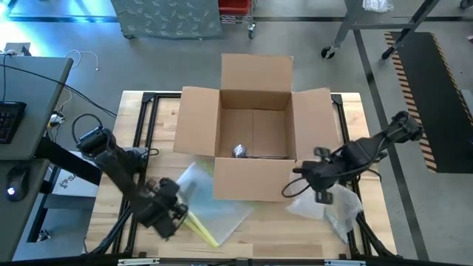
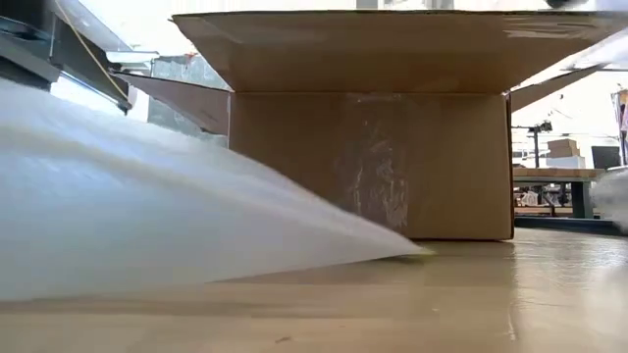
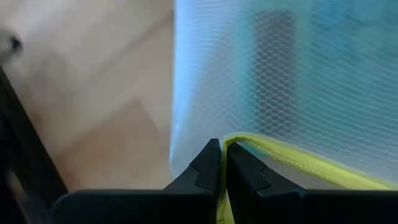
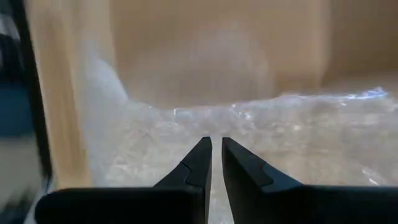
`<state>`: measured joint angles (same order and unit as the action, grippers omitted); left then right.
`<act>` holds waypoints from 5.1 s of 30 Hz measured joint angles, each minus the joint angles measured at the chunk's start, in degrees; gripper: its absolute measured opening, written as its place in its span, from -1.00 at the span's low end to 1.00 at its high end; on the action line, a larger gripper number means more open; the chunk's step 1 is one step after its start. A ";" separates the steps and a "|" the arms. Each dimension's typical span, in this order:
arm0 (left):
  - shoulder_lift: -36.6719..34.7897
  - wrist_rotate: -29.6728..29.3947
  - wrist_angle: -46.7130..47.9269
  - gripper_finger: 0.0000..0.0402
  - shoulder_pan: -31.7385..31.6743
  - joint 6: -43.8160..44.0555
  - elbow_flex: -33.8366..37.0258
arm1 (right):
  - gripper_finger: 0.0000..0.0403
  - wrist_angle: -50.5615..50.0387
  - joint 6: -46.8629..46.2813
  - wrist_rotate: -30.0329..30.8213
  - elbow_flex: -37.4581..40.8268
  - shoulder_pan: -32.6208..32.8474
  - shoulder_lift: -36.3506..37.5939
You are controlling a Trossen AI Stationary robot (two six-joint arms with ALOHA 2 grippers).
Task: Unpack boxes
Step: Remove the bubble wrap from the cardboard box, then put the black pen pack into the transparent zipper bag
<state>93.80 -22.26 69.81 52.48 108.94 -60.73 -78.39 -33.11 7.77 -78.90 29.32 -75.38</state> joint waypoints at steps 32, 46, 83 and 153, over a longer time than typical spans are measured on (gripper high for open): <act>3.65 -10.21 -27.44 -0.99 -1.21 -6.62 0.00 | 0.20 50.35 38.98 -3.22 6.89 -38.09 -13.47; -4.91 -16.19 -27.85 -0.51 7.55 13.38 0.04 | 0.05 48.94 44.99 -6.01 6.87 -42.69 -18.77; 1.04 33.77 -47.41 0.19 -96.02 -116.67 -14.24 | 0.04 63.38 40.64 -13.55 22.12 -41.15 -3.32; -8.68 -20.01 -60.67 -0.85 -69.12 -137.08 -15.98 | -0.07 70.57 66.74 -9.37 15.12 -50.91 -25.27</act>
<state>85.12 -42.27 9.14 -16.64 -28.14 -76.71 -7.81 33.63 -1.60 -63.78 -21.60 -100.64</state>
